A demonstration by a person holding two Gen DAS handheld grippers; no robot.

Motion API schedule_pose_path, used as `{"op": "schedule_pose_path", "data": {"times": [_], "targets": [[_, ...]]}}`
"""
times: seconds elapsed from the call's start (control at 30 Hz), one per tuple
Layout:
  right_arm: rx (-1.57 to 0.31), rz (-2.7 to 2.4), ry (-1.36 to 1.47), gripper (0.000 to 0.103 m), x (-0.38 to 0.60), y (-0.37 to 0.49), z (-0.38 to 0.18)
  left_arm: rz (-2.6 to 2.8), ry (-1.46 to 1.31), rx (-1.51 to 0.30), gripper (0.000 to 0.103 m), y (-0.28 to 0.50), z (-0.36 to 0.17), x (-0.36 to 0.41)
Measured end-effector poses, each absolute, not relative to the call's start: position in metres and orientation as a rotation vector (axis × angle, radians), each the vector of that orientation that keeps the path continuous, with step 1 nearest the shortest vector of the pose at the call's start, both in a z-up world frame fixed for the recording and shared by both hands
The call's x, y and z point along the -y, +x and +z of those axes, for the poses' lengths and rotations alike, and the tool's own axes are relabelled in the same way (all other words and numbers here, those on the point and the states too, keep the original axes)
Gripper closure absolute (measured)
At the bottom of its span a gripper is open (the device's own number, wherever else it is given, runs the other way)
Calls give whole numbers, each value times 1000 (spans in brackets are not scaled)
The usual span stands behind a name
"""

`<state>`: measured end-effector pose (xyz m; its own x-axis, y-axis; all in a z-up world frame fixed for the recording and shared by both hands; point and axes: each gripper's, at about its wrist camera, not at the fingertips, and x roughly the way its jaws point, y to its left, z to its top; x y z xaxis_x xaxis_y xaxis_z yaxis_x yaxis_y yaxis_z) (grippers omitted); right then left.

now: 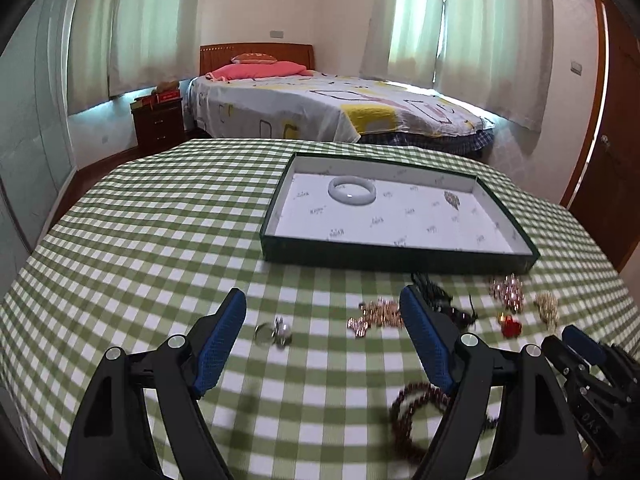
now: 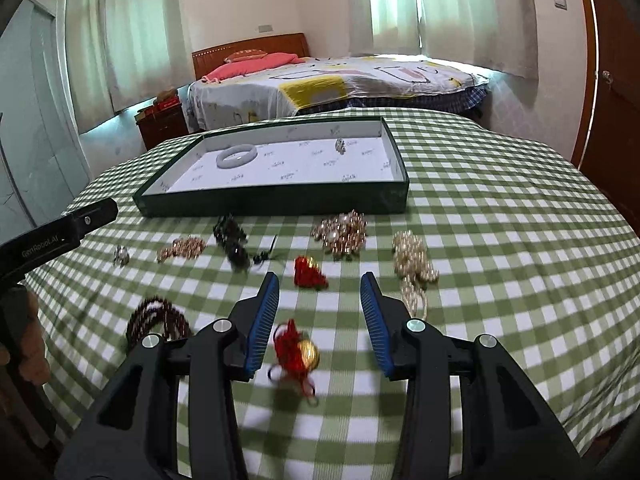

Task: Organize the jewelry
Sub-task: 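Withdraw both grippers from the tray back toward the remaining jewelry, then grasp the dark red bead bracelet with the left gripper while the right grasps the red tassel charm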

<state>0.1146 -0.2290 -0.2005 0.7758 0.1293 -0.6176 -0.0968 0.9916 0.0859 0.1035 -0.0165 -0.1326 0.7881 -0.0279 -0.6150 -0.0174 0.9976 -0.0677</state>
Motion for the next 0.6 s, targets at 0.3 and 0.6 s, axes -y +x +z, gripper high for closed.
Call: {"op": "schedule_pose_path", "data": {"times": [0.3, 0.6], "targets": [[-716, 156, 41, 61, 221, 107, -219, -34, -32, -696, 27, 69, -156, 29], [-759, 160, 13, 62, 216, 108, -226, -53, -37, -717, 27, 67, -163, 32]]}}
